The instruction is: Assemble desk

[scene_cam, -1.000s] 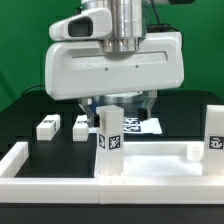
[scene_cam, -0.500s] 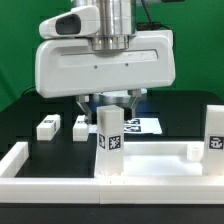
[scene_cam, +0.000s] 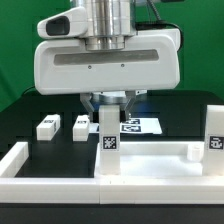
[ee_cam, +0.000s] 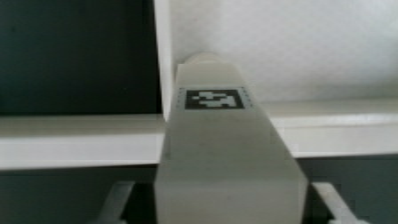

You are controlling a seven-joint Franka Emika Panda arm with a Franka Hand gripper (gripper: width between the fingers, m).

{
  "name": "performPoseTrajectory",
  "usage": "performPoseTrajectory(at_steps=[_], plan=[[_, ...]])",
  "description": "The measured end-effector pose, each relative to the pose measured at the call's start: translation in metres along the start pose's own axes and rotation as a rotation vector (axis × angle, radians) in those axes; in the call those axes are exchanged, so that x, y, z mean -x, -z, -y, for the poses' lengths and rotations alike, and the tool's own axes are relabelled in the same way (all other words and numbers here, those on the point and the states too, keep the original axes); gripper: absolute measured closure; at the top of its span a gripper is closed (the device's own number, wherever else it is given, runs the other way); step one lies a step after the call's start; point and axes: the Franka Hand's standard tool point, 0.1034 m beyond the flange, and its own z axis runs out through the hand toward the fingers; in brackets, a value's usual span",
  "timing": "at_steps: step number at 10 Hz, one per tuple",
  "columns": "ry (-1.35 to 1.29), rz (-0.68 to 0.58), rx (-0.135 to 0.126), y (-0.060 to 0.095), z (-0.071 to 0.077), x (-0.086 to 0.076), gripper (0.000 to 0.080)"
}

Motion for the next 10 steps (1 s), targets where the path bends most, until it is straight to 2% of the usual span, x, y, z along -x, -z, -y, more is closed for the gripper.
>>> performPoseTrajectory(at_steps=[2,4,10], plan=[[-0.348,0.026,0.015,0.0021,-0.0044,0.0018,0.0512],[-0.626,0.045,0.003,0.0021,-0.0085,0.0006,0.0512],[-0.992,0.050,0.006,0.0003,-0.0097,0.0013,0.0512]])
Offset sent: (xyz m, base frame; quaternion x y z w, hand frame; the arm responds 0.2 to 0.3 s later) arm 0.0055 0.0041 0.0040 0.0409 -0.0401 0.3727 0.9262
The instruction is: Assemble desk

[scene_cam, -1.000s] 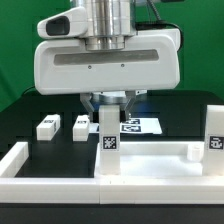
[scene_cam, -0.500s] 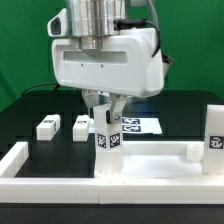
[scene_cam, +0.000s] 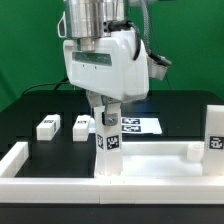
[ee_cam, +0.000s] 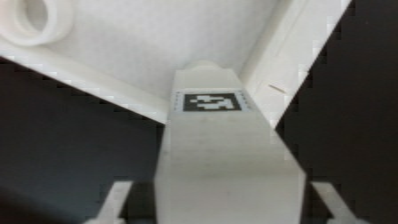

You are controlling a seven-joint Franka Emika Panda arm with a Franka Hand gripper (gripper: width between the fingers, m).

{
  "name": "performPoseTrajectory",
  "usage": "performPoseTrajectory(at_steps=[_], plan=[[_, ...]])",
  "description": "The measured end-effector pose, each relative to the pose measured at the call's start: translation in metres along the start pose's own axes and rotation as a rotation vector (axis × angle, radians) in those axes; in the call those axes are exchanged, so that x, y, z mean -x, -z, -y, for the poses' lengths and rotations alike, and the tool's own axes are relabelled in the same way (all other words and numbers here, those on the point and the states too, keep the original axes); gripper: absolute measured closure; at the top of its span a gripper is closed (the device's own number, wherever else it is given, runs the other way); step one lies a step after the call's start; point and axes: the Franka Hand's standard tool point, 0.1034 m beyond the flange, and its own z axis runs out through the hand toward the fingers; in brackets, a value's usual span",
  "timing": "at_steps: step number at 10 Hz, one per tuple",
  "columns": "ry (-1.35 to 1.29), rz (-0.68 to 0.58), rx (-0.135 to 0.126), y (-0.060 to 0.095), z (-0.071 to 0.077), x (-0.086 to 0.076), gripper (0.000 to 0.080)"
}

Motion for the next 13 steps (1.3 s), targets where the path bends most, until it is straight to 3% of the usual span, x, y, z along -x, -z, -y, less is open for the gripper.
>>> performPoseTrajectory(at_steps=[1,4,8,9,10,11,12,13], plan=[[-0.179,0.016,0.001,-0.0001,-0.0012,0.0005,0.0512],[-0.628,0.088,-0.038,-0.0004,-0.0006,0.0043,0.0511],[-0.720,0.073,-0.032,0.0007,0.0001,0.0050,0.0507],[-0.768,0.081,-0.032,-0.0005,0.0006,0.0062,0.0430],[-0.749,0.080,-0.033,-0.0009,0.0004,0.0062,0.0430],[-0.747,0.080,-0.033,-0.0010,0.0005,0.0064,0.0242],[-0.745,0.080,-0.032,-0.0012,0.0004,0.0064,0.0169],[-0.741,0.082,-0.036,0.0014,0.0025,0.0078,0.0169]])
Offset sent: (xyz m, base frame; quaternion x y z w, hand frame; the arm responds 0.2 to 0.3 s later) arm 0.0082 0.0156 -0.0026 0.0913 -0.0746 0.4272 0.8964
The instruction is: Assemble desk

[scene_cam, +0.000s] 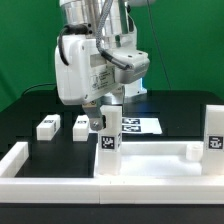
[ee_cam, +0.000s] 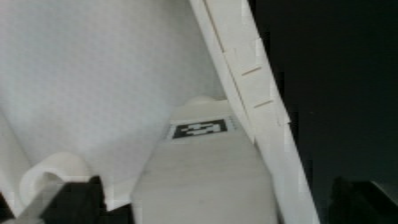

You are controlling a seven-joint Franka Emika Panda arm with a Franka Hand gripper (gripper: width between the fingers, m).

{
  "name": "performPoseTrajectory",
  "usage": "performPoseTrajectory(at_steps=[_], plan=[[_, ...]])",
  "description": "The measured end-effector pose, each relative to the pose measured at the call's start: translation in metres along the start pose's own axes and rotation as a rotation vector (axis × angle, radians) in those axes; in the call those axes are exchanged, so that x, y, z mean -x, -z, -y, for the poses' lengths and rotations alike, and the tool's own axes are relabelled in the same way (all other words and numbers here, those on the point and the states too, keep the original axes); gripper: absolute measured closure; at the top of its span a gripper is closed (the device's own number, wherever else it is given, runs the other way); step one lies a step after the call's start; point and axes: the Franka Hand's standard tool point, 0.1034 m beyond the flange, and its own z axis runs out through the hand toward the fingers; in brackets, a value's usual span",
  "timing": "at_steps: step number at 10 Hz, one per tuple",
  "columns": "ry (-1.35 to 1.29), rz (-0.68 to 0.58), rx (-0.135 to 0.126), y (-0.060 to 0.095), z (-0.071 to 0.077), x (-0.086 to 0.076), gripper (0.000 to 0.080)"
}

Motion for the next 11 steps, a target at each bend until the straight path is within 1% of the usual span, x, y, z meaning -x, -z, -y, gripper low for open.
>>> performPoseTrajectory(at_steps=[1,2,3,7,8,9,10,11], plan=[[0.012,0.015,-0.016,0.014,0.003,0.010,0.0154],[0.021,0.035,-0.041,0.033,0.007,0.021,0.0154],[0.032,0.048,-0.056,0.045,0.008,0.030,0.0151],[0.039,0.045,-0.051,0.042,0.007,0.030,0.0151],[0.059,0.041,-0.037,0.041,0.004,0.032,0.0151],[0.117,0.042,0.012,0.038,-0.003,0.042,0.0151],[0.152,0.044,0.020,0.036,-0.009,0.052,0.0151],[0.183,0.043,0.040,0.030,-0.024,0.063,0.0151]])
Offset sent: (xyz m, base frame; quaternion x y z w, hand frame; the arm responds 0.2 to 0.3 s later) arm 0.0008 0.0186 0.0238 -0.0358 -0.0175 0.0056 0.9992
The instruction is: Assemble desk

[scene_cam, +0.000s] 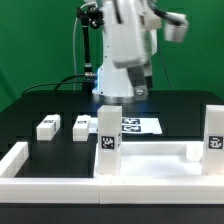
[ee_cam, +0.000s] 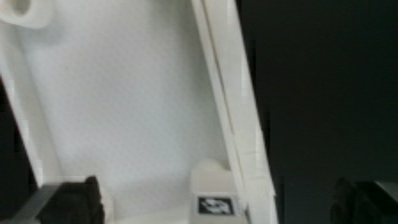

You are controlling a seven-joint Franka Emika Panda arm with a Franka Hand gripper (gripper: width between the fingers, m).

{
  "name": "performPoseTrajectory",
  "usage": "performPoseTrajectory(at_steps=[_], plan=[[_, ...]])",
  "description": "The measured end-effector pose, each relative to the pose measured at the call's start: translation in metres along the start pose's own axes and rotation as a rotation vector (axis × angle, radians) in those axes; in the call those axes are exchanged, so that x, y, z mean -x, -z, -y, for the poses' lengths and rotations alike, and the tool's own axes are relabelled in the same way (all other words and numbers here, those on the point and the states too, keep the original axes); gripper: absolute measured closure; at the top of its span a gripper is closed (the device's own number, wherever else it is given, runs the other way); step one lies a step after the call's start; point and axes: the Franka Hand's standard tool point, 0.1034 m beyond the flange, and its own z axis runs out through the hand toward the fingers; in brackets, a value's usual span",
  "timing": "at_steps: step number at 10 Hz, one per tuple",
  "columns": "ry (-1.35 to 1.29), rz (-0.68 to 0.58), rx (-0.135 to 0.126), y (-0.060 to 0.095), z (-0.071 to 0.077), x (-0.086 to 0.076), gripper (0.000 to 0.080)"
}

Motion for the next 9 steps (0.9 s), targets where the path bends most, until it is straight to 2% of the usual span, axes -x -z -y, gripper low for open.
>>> performPoseTrajectory(at_steps=[1,2,5,6,7,8,9], plan=[[0.019,-0.002,0.027,-0.008,-0.011,0.010,0.0151],[0.023,-0.002,0.035,-0.011,-0.014,0.013,0.0151],[0.022,-0.004,0.033,-0.012,-0.013,0.012,0.0151],[-0.003,-0.007,0.024,-0.014,-0.013,0.014,0.0151],[-0.016,-0.015,0.006,-0.021,-0.018,0.024,0.0151],[0.018,-0.025,-0.024,-0.025,-0.034,0.024,0.0151],[0.037,-0.053,-0.062,-0.036,-0.060,0.015,0.0151]])
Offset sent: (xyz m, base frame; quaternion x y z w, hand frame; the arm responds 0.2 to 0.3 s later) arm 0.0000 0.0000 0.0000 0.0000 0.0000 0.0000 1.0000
